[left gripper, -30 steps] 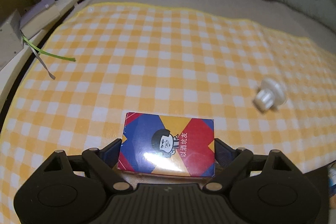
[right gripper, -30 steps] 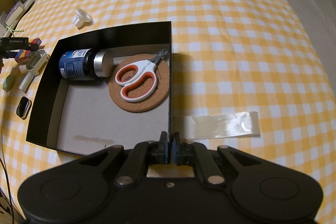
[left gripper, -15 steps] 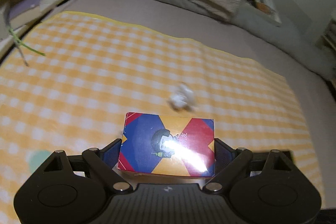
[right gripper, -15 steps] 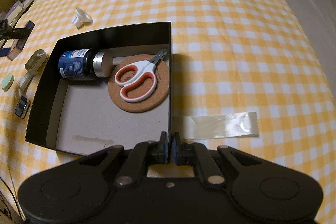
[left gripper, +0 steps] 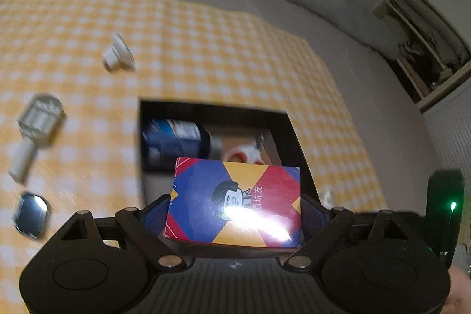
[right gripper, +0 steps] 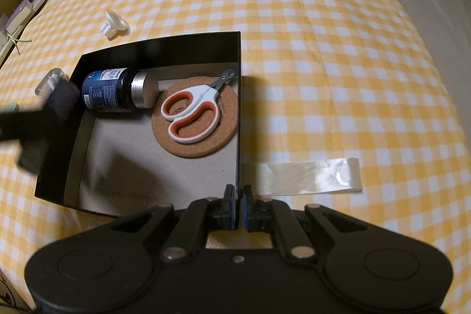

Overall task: Organize rigid objects
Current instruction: 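Carry the card box with the left tool into the box and release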

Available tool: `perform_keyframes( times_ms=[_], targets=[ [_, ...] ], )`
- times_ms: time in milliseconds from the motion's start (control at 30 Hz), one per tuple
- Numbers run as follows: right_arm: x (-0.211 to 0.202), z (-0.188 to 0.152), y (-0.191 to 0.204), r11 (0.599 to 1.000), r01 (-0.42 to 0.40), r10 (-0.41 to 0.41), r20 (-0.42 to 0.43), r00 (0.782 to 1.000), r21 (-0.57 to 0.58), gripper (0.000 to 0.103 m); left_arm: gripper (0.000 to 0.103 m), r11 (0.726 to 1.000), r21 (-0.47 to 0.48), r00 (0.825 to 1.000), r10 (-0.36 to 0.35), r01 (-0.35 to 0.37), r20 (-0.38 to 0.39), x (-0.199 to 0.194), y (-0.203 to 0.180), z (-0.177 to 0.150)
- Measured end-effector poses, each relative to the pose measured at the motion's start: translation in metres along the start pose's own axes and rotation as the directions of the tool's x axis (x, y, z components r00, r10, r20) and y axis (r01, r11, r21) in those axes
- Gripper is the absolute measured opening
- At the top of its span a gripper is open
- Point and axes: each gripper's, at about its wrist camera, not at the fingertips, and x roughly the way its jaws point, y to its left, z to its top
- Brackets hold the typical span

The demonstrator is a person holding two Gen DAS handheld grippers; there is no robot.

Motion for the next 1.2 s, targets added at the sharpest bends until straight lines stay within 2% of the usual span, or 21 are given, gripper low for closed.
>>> perform_keyframes(
  times_ms=[167, 367, 567, 900, 1033, 1200],
  targets=[
    [-0.001, 0.000, -0.001, 1.000, 0.001, -0.001, 0.001, 1.000, -0.002, 0.005, 0.090, 0.999, -0.044, 0.998, 0.014, -0.016, -0.054, 0.019, -0.006, -0.008],
    [-0.002, 0.000, -0.002, 1.000, -0.003, 0.003, 0.002, 1.000, -0.001, 0.005, 0.090, 0.992, -0.084, 0.996, 0.091, -0.092, -0.021, 0.019, -0.007, -0.009],
    [-0.003, 0.000, -0.002, 1.000, -0.002, 0.002, 0.003, 1.000, -0.001, 0.005, 0.090, 0.984, -0.116, 0.991, 0.128, -0.132, -0.040, 0.021, 0.000, -0.012],
    [-0.003, 0.000, -0.002, 1.000, -0.003, 0.003, 0.003, 1.000, -0.001, 0.005, 0.091, 0.984, -0.107, 0.989, 0.141, -0.144, -0.038, 0.022, -0.002, -0.014],
    [-0.003, 0.000, -0.001, 1.000, -0.002, 0.002, 0.002, 1.000, 0.000, 0.006, 0.098, 0.984, -0.110, 0.989, 0.140, -0.143, -0.038, 0.020, -0.004, -0.014],
    [-0.004, -0.001, -0.001, 1.000, 0.001, -0.001, 0.000, 1.000, -0.004, 0.006, 0.099, 0.986, -0.099, 0.990, 0.132, -0.136, -0.040, 0.018, -0.007, -0.015]
  ],
)
